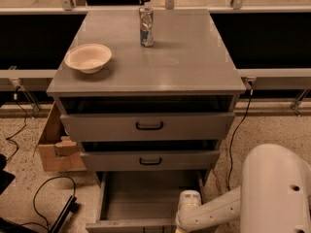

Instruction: Open bottom drawer

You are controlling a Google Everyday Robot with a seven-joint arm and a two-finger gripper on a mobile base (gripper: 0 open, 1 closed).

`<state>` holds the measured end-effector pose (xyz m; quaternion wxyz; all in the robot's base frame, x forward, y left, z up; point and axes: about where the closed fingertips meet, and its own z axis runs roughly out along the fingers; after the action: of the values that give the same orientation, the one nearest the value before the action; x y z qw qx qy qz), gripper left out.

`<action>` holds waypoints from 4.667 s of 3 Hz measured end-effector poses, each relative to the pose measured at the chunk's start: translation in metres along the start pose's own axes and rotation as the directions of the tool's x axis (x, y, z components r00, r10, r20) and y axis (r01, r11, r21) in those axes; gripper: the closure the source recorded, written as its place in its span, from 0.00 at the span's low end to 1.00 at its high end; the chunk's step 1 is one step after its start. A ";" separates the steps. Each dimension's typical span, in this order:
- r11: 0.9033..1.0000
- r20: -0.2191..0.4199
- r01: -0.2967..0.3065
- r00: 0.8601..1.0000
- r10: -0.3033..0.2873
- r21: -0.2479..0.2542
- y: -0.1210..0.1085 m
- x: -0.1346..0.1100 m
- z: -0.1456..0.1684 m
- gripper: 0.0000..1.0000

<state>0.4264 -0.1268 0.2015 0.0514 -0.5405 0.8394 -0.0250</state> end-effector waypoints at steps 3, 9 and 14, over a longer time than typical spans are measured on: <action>0.988 -0.028 -0.051 0.999 0.047 -0.147 0.080 0.032 0.011 0.64; 0.988 -0.028 -0.051 0.999 0.047 -0.147 0.079 0.031 0.011 0.36; 0.989 -0.091 0.077 0.992 -0.089 -0.130 0.088 0.036 -0.074 0.00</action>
Offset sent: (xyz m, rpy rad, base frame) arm -0.1473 0.0104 -0.0303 0.0603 0.2460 -0.0647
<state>0.3239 -0.1243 0.2639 -0.0247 -0.5754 0.8175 -0.0001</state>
